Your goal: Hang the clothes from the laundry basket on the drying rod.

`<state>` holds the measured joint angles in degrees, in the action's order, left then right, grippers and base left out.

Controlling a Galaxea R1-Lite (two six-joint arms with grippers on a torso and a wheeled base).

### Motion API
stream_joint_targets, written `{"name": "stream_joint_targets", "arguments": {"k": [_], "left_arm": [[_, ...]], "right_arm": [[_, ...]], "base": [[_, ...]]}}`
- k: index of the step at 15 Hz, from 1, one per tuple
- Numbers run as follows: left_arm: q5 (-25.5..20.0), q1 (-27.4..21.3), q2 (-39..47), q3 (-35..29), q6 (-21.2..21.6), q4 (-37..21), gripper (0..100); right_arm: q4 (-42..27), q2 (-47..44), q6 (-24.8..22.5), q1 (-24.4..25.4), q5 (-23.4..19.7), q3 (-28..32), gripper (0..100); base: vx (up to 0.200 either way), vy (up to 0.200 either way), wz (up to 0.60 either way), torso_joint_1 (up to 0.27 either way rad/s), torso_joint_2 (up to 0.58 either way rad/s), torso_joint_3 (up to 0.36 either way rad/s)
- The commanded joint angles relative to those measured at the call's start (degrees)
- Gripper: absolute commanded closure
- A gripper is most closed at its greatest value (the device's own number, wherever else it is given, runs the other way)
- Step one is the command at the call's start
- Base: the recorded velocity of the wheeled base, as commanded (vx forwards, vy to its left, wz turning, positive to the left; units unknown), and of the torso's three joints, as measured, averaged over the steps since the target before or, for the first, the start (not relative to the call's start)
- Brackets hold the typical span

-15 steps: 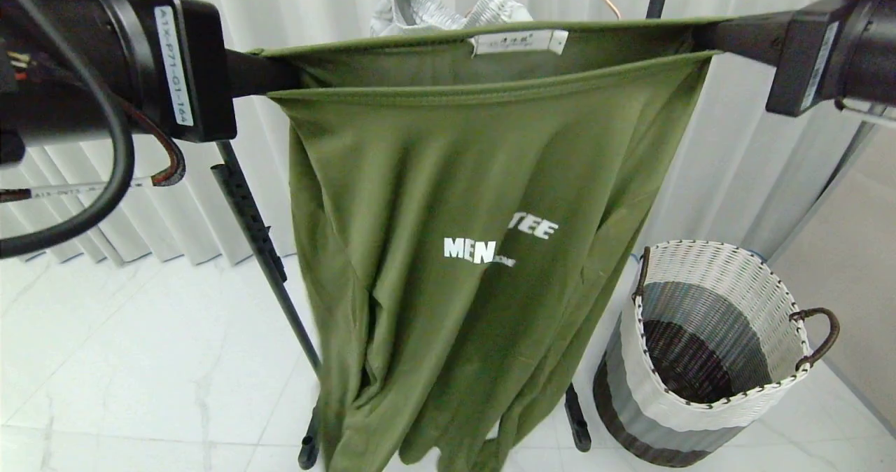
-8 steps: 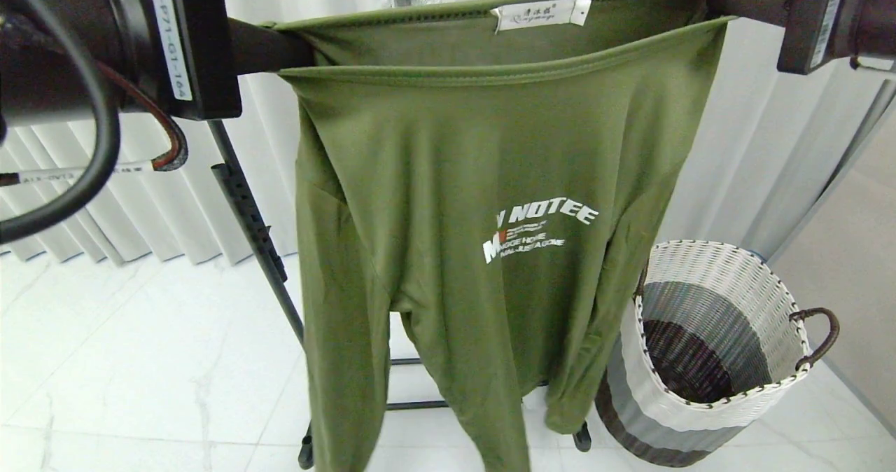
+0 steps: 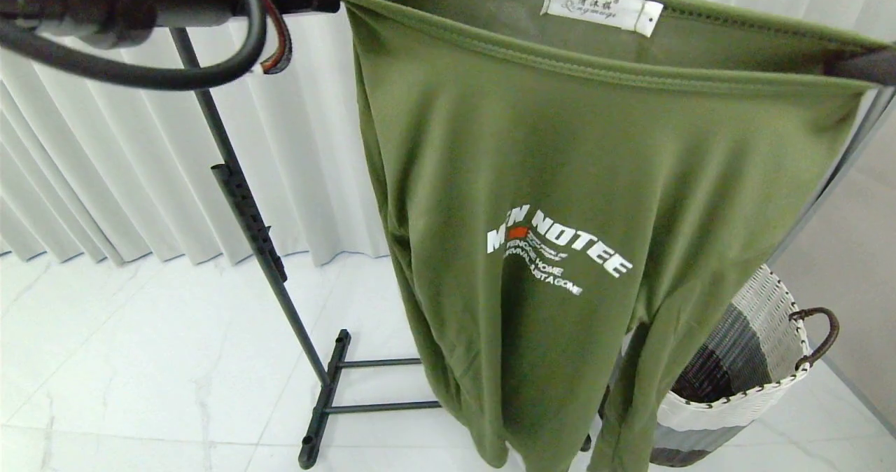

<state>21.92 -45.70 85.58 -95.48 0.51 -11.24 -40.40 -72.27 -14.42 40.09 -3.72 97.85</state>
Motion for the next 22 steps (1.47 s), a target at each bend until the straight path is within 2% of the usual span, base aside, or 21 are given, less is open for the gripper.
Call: {"name": "stream_joint_targets", "arguments": {"k": [1, 3, 6, 8, 9, 10, 14, 15, 16, 17, 20, 22], "left_arm": [[-0.03, 0.0, 4.16, -1.64, 0.02, 1.13, 100], [-0.03, 0.88, 4.95, -2.08, 0.02, 1.75, 100], [-0.03, 0.88, 4.16, -1.55, 0.1, 1.48, 100], [-0.12, 0.79, 1.87, -0.24, 0.1, -1.77, 100], [-0.65, 0.61, -1.64, 1.43, 0.02, -7.57, 100], [-2.32, 0.35, -4.63, 3.28, 0.02, -11.79, 100], [-13.83, -1.23, -15.53, 9.87, 0.02, -19.96, 100], [-14.01, -1.41, -15.7, 9.87, 0.02, -20.05, 100], [-15.77, -5.8, -19.04, 11.72, 0.02, -20.58, 100], [-15.77, -8.97, -20.19, 12.24, 0.02, -20.58, 100], [-15.24, -16.79, -21.77, 13.74, 0.02, -20.58, 100], [-15.15, -17.14, -21.86, 14.09, 0.1, -20.49, 100]], "right_arm": [[-4.42, 4.59, 0.01, 3.5, -3.58, -0.47, 100], [-6.01, 6.0, 0.1, 9.3, -3.93, -2.58, 100], [-5.92, 6.0, 0.01, 9.56, -3.4, -3.72, 100], [-4.86, 4.85, -0.08, 7.1, 1.43, -3.64, 100], [-1.35, 3.18, -0.26, 5.34, 7.15, -3.72, 100], [2.96, 1.43, -0.17, 4.99, 9.43, -3.81, 100], [19.83, -7.01, -0.17, 4.38, 9.69, -3.72, 100], [20.18, -7.19, -0.17, 4.38, 9.61, -3.72, 100], [28.09, -11.23, -0.26, 4.55, 9.43, -3.28, 100], [30.82, -12.72, -0.43, 4.64, 9.34, -3.2, 100], [33.02, -13.95, -0.96, 5.17, 9.26, -3.2, 100], [33.02, -13.69, -0.96, 5.17, 9.34, -3.2, 100]], "base": [[0.0, 0.0, 0.0, 0.0, 0.0, 0.0], [0.0, 0.0, 0.0, 0.0, 0.0, 0.0], [0.0, 0.0, 0.0, 0.0, 0.0, 0.0], [0.0, 0.0, 0.0, 0.0, 0.0, 0.0], [0.0, 0.0, 0.0, 0.0, 0.0, 0.0], [0.0, 0.0, 0.0, 0.0, 0.0, 0.0], [0.0, 0.0, 0.0, 0.0, 0.0, 0.0], [0.0, 0.0, 0.0, 0.0, 0.0, 0.0], [0.0, 0.0, 0.0, 0.0, 0.0, 0.0], [0.0, 0.0, 0.0, 0.0, 0.0, 0.0], [0.0, 0.0, 0.0, 0.0, 0.0, 0.0], [0.0, 0.0, 0.0, 0.0, 0.0, 0.0]]}}
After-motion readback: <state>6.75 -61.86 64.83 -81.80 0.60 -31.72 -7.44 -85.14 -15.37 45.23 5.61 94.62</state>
